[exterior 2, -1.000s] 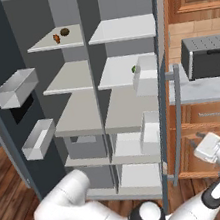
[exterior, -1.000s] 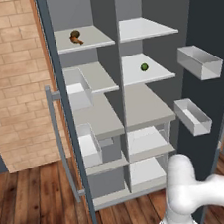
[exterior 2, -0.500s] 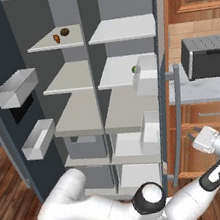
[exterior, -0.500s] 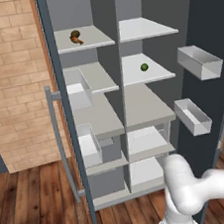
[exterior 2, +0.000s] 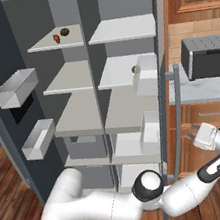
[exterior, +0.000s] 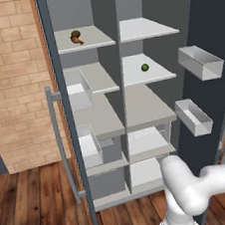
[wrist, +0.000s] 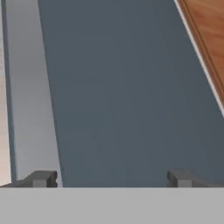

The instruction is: There's a chicken drumstick in the fridge that needs to be moved to the freezer for freezing. Pick up the chicken drumstick from the fridge, place it on any shelf in the freezer, and close the fridge and freezer doors when done.

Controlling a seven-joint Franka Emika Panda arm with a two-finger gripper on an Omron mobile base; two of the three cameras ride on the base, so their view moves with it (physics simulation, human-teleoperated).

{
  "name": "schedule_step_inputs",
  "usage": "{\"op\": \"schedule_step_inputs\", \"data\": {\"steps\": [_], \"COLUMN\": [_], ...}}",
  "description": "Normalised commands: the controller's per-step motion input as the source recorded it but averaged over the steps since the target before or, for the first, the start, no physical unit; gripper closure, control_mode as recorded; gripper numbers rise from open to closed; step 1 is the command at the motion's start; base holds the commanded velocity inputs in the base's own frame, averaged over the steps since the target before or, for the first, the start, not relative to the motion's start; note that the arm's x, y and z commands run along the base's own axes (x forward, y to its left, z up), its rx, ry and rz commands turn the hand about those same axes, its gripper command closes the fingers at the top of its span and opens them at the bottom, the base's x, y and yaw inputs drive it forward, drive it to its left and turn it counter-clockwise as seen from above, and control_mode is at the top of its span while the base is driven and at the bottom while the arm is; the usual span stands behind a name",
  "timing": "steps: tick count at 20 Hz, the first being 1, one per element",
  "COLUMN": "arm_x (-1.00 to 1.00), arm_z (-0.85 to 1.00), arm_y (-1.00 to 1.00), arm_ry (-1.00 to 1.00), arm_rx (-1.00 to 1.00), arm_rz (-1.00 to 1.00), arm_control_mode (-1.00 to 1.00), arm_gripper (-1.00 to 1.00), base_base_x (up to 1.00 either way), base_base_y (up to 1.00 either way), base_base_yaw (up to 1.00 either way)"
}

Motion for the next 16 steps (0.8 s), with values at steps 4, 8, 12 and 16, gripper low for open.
{"op": "schedule_step_inputs", "data": {"steps": [4,8,12,16], "arm_x": [0.00,-0.13,-0.29,-0.52], "arm_z": [-0.01,-0.07,-0.12,-0.01], "arm_y": [0.54,0.74,0.97,1.00], "arm_ry": [-0.07,-0.11,-0.16,-0.12], "arm_rx": [-0.07,-0.11,-0.16,-0.18], "arm_rz": [0.00,-0.02,-0.15,-0.23], "arm_control_mode": [-1.00,-1.00,-1.00,-1.00], "arm_gripper": [-1.00,-1.00,-1.00,-1.00], "base_base_x": [0.00,0.00,0.00,0.00], "base_base_y": [0.00,0.00,0.00,0.00], "base_base_yaw": [0.00,0.00,0.00,0.00]}}
